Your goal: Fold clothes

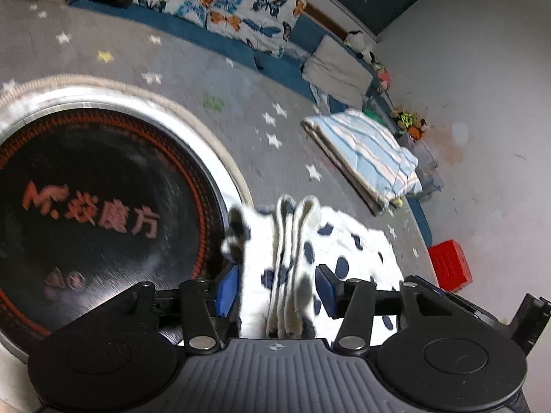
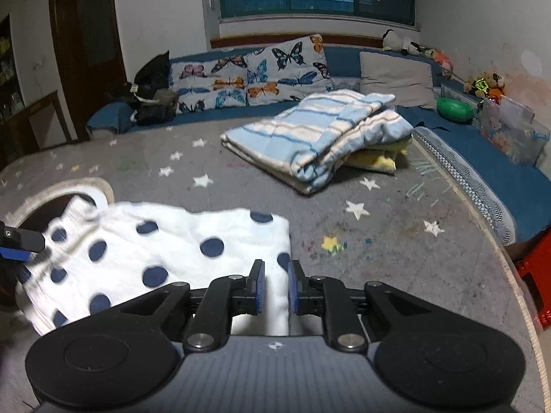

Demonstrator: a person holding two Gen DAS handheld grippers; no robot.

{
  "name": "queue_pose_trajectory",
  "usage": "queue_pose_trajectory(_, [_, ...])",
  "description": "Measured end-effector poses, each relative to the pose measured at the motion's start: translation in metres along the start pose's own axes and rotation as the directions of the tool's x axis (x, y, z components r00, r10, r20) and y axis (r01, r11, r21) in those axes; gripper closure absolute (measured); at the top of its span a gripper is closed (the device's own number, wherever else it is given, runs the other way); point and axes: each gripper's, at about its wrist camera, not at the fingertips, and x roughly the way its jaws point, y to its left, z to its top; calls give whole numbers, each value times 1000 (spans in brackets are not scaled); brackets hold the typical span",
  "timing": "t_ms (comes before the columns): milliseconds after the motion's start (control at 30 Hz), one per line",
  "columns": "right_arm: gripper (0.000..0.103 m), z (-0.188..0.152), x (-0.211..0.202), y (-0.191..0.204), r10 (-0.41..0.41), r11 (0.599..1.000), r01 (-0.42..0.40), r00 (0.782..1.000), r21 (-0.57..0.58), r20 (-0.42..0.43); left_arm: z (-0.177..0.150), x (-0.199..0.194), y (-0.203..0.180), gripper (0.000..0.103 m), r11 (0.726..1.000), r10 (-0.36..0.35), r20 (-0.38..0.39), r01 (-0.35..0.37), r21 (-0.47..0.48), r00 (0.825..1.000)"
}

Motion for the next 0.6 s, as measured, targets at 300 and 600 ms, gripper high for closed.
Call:
queue_pose_trajectory(300, [86, 17, 15, 7, 72, 997, -72, 997, 39, -5, 13, -1, -25, 52, 996, -70, 33, 68, 61, 997])
queue_pose_trajectory(600, [61, 26, 48, 22, 109, 994, -108, 993, 25, -44, 19, 43, -29, 62, 994, -95, -30, 97, 55, 995])
